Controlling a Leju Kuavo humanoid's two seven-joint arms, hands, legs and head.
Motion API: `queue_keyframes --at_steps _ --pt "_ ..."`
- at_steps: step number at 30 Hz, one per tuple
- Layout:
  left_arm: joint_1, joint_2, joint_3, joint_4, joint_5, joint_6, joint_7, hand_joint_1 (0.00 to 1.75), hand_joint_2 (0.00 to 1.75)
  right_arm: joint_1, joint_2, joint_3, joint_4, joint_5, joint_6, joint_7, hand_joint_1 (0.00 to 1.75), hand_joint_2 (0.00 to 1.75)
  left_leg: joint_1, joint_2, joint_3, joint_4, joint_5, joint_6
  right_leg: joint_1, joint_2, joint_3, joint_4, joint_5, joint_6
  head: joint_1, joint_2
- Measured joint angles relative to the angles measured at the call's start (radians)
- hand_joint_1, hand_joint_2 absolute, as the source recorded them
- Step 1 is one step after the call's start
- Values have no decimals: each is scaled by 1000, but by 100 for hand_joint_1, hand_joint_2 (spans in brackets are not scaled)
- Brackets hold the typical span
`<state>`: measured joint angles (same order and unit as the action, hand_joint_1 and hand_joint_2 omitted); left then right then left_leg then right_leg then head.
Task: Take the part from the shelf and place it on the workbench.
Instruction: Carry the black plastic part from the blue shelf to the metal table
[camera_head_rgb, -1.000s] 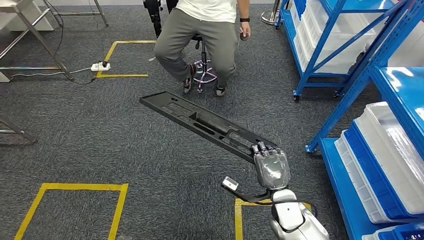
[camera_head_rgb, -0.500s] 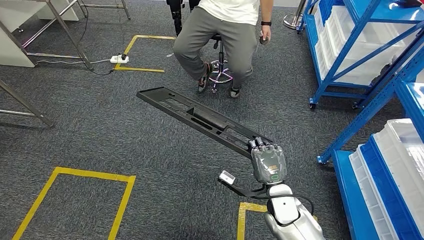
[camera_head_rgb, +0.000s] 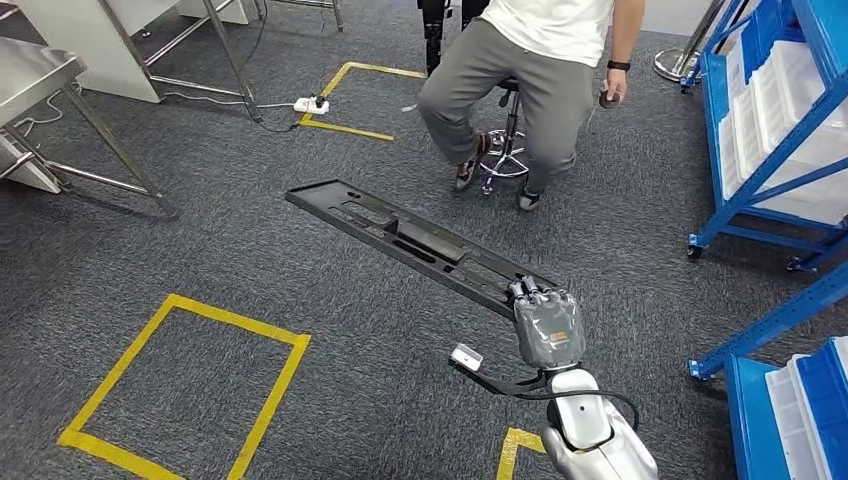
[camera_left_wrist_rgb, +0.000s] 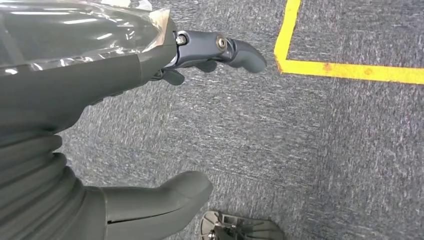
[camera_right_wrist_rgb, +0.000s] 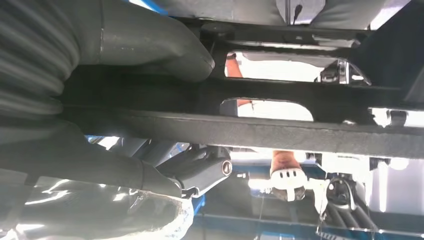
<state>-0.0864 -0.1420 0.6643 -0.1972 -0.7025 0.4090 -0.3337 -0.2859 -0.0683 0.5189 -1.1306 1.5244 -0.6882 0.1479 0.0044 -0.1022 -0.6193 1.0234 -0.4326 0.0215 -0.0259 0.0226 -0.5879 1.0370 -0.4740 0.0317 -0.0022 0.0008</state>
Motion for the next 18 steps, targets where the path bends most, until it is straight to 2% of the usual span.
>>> queue_keyframes --at_steps 1,2,3,4,5,6,7,8,9,10,12,14,16,17,18 --pt "1 0 2 0 -1 0 -4 0 175 -1 2 -14 0 0 0 -10 175 175 3 -3 -2 0 0 -3 0 -6 0 1 1 -8 -2 0" --pt "3 0 3 0 -1 1 -7 0 175 -2 3 -25 0 0 0 -16 175 175 4 5 -4 4 -3 -6 0 -10 1 -1 2 -14 -3 0" --pt "3 0 3 0 -2 1 -9 0 175 -4 4 -35 0 0 0 -20 175 175 5 24 -12 22 -15 -9 -1 -16 3 -2 3 -21 -6 0" --pt "2 0 3 0 -3 1 -10 0 175 -5 4 -43 0 0 0 -22 175 175 6 48 -30 60 -38 -13 0 -22 4 -4 4 -29 -9 0" --pt "1 -1 3 0 -3 1 -10 0 175 -5 5 -50 0 0 0 -23 175 175 6 74 -57 118 -69 -16 3 -28 5 -4 3 -34 -11 0" --pt "0 -1 3 0 -4 1 -11 0 175 -5 5 -55 0 0 0 -23 175 175 7 90 -92 187 -101 -18 7 -36 6 -4 2 -39 -14 0" --pt "0 -2 3 0 -5 1 -12 0 175 -5 5 -60 0 0 0 -23 175 175 8 96 -125 247 -124 -19 10 -44 6 -4 1 -41 -15 0" --pt "0 -3 3 0 -6 1 -12 0 175 -5 5 -64 0 0 0 -21 175 175 8 98 -145 281 -130 -18 14 -53 6 -4 -1 -42 -15 0" --pt "0 -3 3 0 -8 1 -14 0 175 -5 5 -67 0 0 0 -16 175 175 7 99 -144 274 -116 -14 16 -61 7 -4 -2 -44 -15 0" --pt "-1 -3 3 0 -10 1 -15 0 175 -5 5 -68 0 0 0 -10 175 175 5 102 -122 230 -87 -7 19 -70 8 -4 -3 -45 -15 0" --pt "-5 -2 3 -1 -14 1 -18 0 175 -5 5 -69 -1 0 0 10 175 175 -7 132 -48 94 -28 12 24 -86 12 -5 -6 -47 -14 0" --pt "-12 0 3 -2 -18 3 -19 0 175 -8 2 -68 -1 0 0 37 175 175 -21 155 -8 17 -8 26 26 -103 15 -7 -8 -43 -14 0" --pt "-16 0 3 -2 -21 4 -19 0 175 -10 -1 -67 -2 0 0 60 175 175 -27 144 -6 4 -7 33 27 -120 19 -13 -9 -35 -14 0" --pt "-15 0 3 -2 -22 5 -18 0 175 -10 -2 -67 -4 0 0 68 175 175 -24 135 1 -7 -1 35 28 -119 20 -12 -11 -31 -13 0" --pt "-15 0 3 -2 -23 6 -17 0 175 -11 -3 -66 -6 0 0 72 175 175 -21 126 10 -20 6 38 28 -104 17 -2 -18 -29 -13 0"
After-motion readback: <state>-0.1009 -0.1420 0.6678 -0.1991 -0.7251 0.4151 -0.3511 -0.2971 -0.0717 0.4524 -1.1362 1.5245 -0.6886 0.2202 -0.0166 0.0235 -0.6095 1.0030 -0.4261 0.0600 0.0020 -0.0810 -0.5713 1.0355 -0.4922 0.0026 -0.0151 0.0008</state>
